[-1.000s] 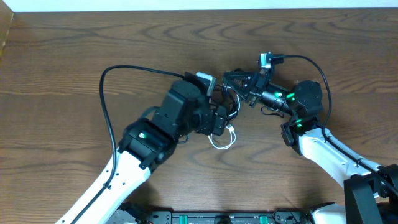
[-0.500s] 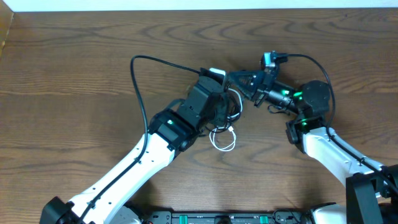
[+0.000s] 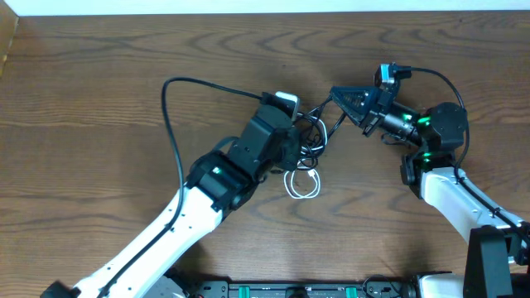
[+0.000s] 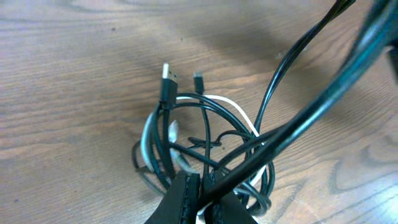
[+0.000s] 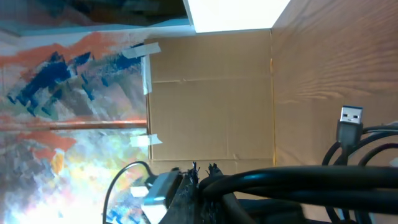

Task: Untangle cables

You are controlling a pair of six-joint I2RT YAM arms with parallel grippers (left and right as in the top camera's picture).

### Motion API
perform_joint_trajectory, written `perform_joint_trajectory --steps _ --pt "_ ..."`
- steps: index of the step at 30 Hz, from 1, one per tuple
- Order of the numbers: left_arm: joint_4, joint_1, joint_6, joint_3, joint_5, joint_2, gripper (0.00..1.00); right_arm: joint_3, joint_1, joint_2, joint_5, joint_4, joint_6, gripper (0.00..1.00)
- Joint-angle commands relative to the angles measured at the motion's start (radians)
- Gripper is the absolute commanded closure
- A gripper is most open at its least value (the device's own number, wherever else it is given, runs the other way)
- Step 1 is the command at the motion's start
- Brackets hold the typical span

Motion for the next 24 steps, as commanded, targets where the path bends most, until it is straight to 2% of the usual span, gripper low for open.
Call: perform_joint_trajectory --steps 1,4,13,18,21,24 --pt "-0.014 0.005 -0.012 -0.013 -0.029 -0.071 0.93 0.014 -0.023 -0.012 0.018 0.009 -0.047 0.99" --pt "-0.018 0.005 -0.012 -0.013 -0.029 -0.12 0.92 0.014 -0.023 -0.012 0.02 0.002 -0.126 0.94" --pt "-0.036 0.005 0.014 -0.013 -0.028 -0.238 0.92 0.014 -0.022 -0.012 0.013 -0.034 -0.469 0.67" --pt "-0.036 0.005 0.014 -0.013 -0.028 -0.297 0.92 0.014 -0.021 -0.012 -0.044 -0.135 -0.634 0.57" --pt "-0.036 0.007 0.014 -0.013 -0.028 -0.326 0.92 0.014 -0.021 -0.012 -0.088 -0.222 -0.738 0.54" --pt "-0.036 0.007 0.014 -0.013 -0.029 -0.355 0.92 0.014 -0.009 -0.012 -0.098 -0.378 -0.889 0.4"
